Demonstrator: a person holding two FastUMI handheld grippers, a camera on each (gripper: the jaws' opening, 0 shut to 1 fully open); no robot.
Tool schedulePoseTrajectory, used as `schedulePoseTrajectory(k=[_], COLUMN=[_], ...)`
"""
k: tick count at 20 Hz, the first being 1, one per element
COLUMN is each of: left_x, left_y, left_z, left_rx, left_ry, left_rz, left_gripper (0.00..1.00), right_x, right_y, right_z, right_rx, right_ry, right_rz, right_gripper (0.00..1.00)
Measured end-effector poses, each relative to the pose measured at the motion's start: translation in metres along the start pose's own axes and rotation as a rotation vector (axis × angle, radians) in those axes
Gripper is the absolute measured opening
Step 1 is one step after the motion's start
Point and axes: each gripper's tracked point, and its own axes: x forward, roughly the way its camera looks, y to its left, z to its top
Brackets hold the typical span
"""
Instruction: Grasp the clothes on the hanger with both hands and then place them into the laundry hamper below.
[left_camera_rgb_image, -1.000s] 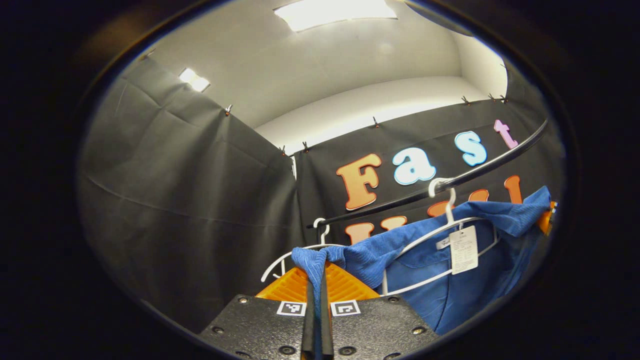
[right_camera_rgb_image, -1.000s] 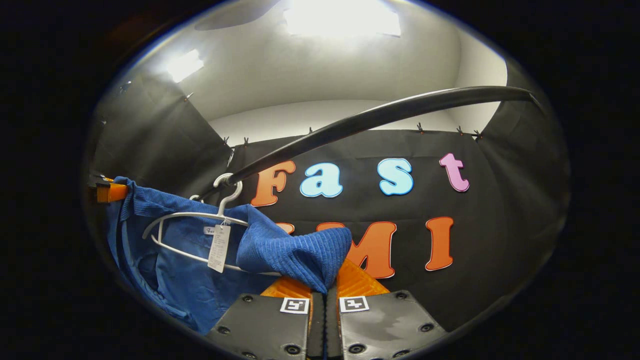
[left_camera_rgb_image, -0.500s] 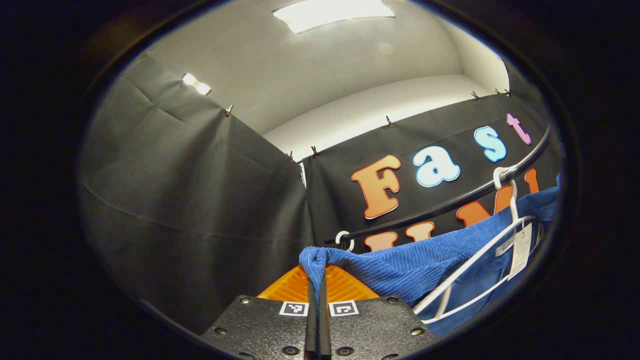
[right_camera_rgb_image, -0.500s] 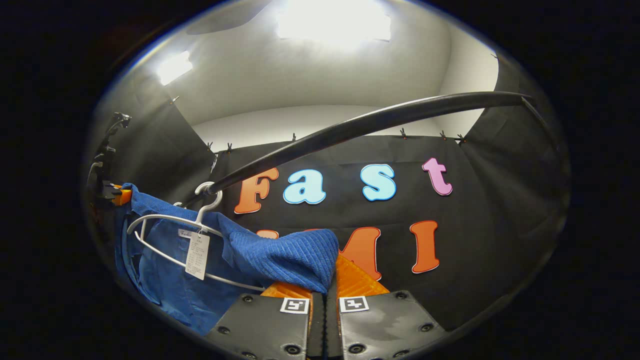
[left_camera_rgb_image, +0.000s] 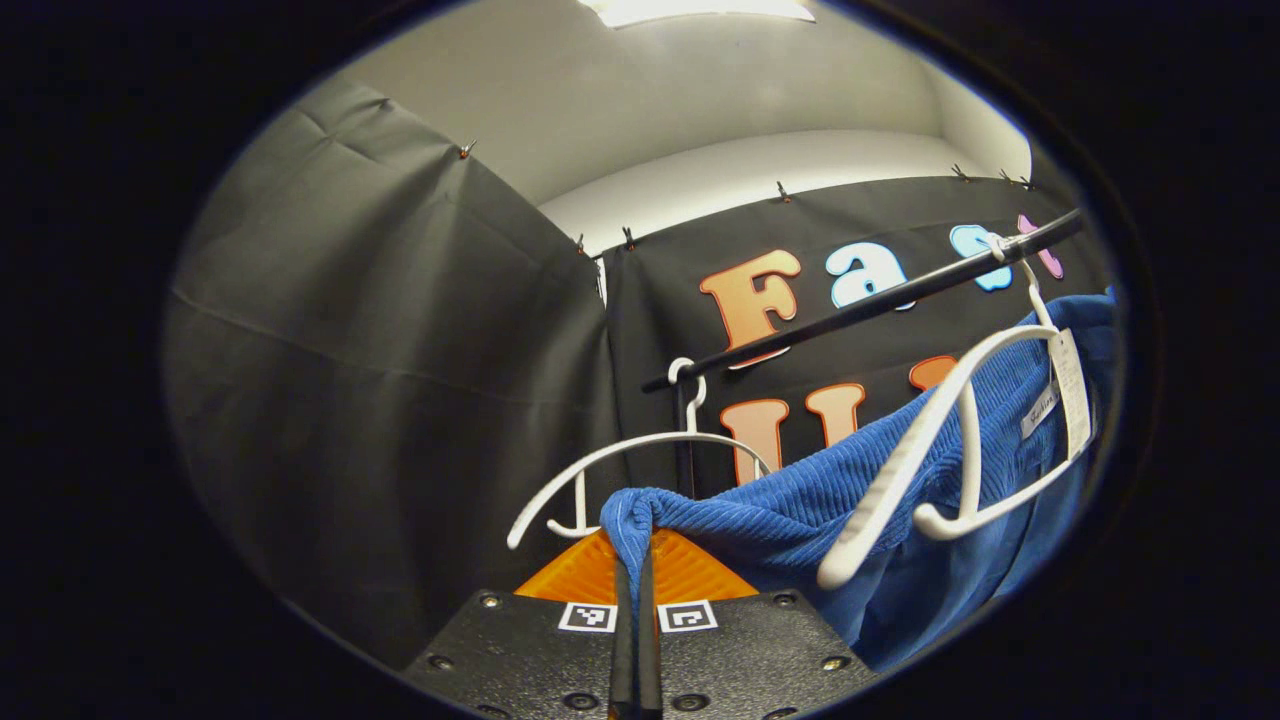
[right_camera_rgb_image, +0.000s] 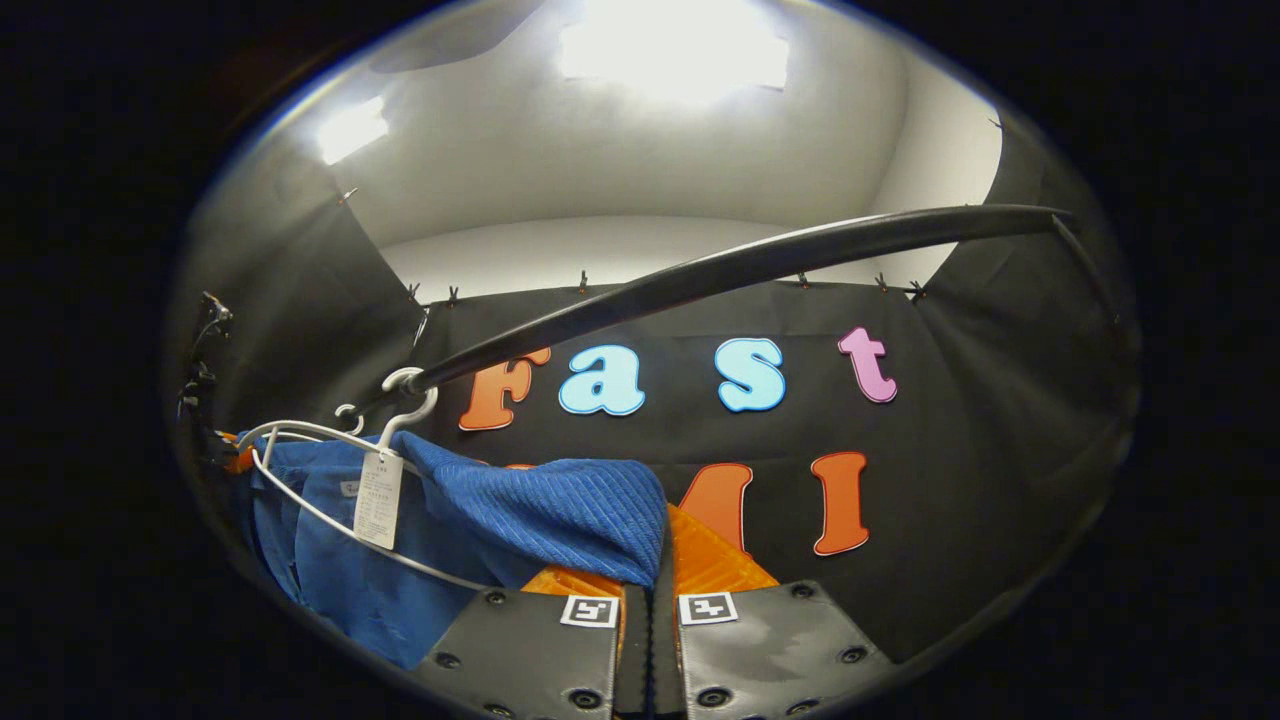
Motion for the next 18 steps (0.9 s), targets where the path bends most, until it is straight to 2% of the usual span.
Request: schedulePoseTrajectory(k=[4,5,11,18], left_x=[-0.012,-0.015,-0.034,-0.046], left_y=[-0.016,-0.021,-0.061,-0.091], left_z=[-0.035,-0.042,-0.082,-0.101], left_rx=[0.009,0.016,0.007,-0.024], left_ry=[0.07,0.08,0.161,0.206], left_rz=[-0.024,-0.032,-0.093,-0.148], left_gripper=[0.04,0.02,0.01,0.02], right_x=[0.007,0.009,0.021,0.029], right_y=[-0.01,-0.014,-0.035,-0.062], right_z=[0.002,0.001,-0.021,-0.042], right_rx=[-0.019,-0.013,-0.027,-0.07], right_ry=[-0.003,0.001,0.052,0.096], right_rz=[-0.046,-0.062,-0.125,-0.21], right_gripper=[0.09,0.09,0.08,0.09])
